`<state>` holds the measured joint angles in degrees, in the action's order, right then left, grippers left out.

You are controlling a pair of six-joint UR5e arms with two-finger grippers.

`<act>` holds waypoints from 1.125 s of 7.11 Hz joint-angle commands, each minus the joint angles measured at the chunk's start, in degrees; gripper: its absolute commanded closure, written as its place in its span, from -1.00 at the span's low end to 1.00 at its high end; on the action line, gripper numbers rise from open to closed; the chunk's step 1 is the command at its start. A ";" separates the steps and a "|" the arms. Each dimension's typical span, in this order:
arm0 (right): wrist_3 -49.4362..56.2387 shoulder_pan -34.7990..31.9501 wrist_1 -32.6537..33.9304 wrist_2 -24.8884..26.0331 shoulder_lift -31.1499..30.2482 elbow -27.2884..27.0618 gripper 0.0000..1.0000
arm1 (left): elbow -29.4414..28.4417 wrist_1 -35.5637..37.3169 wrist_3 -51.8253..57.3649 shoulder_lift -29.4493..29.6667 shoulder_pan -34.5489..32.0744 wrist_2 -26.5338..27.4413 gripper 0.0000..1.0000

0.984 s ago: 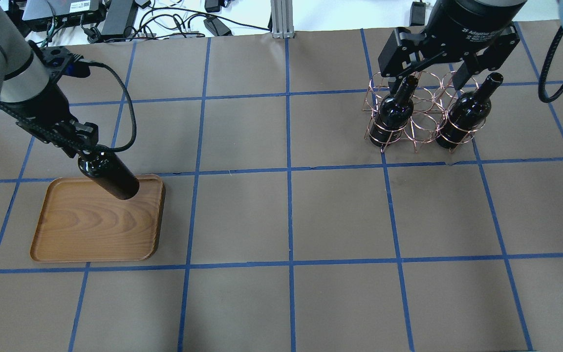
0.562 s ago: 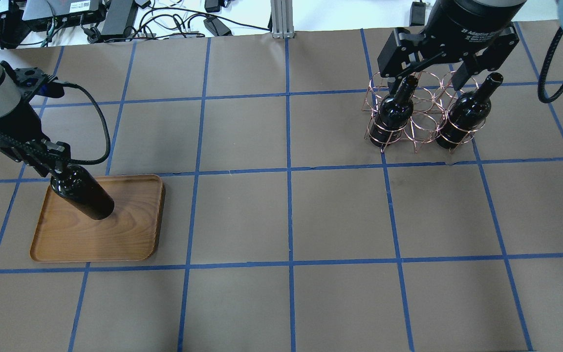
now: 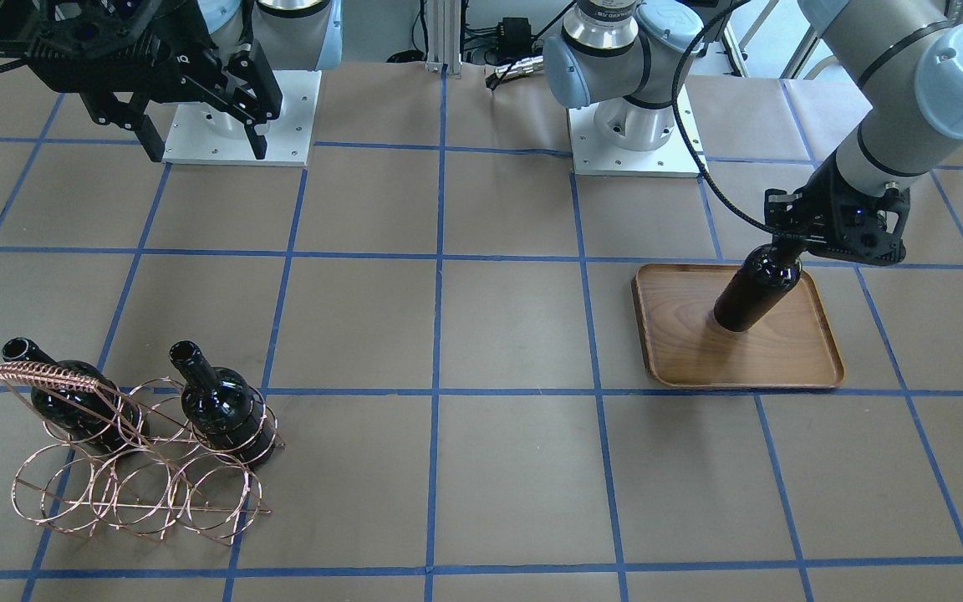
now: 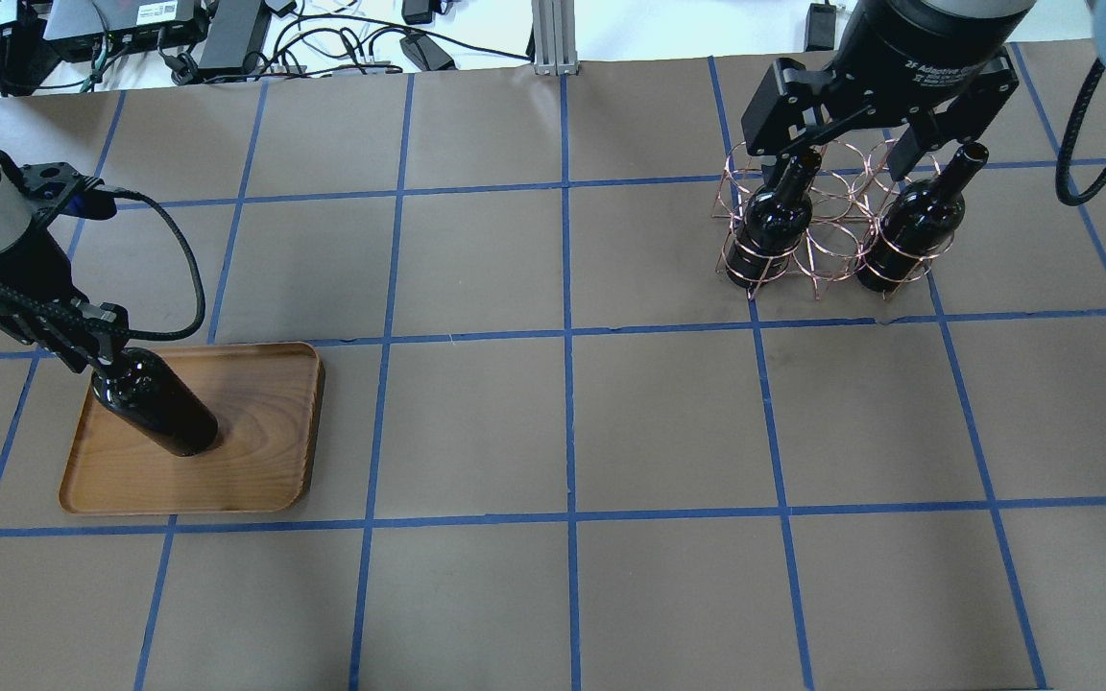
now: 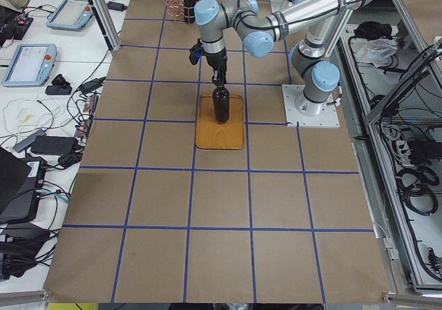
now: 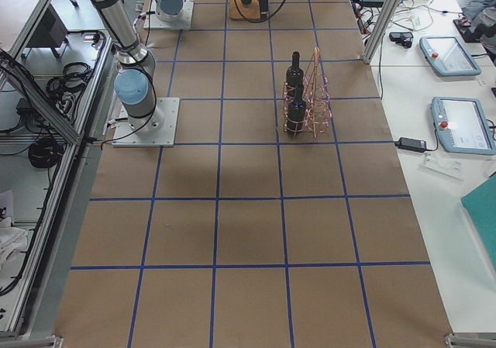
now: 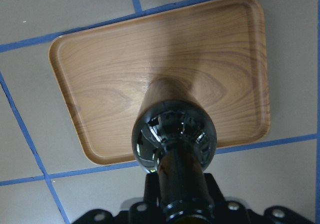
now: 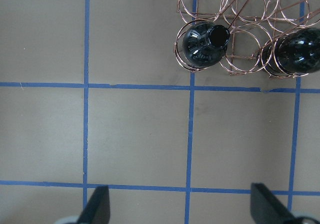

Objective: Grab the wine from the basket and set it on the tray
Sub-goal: 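Lift the bottle with the left gripper and lay it onto the tray, then open the left gripper and raise it away from the bottle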

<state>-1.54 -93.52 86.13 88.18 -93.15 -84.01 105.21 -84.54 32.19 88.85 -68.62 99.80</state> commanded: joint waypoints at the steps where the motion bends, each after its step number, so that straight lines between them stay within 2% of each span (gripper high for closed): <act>1: 0.04 0.00 0.00 -0.03 -0.02 -0.02 -1.00 | 0.00 0.25 0.07 0.35 0.06 -0.13 0.61; 2: 0.04 0.00 0.00 -0.03 -0.02 -0.02 -1.00 | 0.00 0.17 -0.02 0.44 0.06 0.04 -0.02; 3: 0.04 0.00 0.00 -0.03 -0.02 -0.02 -1.00 | -0.09 -0.35 0.07 0.44 0.06 0.30 -0.43; 4: 0.04 0.00 0.00 -0.03 -0.02 -0.02 -1.00 | -1.22 -4.10 -0.11 -0.51 -0.11 0.31 -0.63; 5: 0.04 0.00 0.00 -0.03 -0.02 -0.02 -1.00 | -3.58 -8.58 -1.67 -1.66 -0.11 0.31 -0.64; 7: 0.04 0.00 0.00 -0.03 0.07 -0.02 -1.00 | -8.86 -14.84 -12.89 -3.50 -1.60 -0.56 -1.00; 8: 0.04 0.00 0.00 -0.03 -0.02 -0.02 -1.00 | -9.58 -15.04 -13.55 -5.17 -2.91 -0.22 -1.00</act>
<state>-1.49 -93.52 86.13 88.16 -93.14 -84.02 97.21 -98.19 21.37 85.43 -70.28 99.59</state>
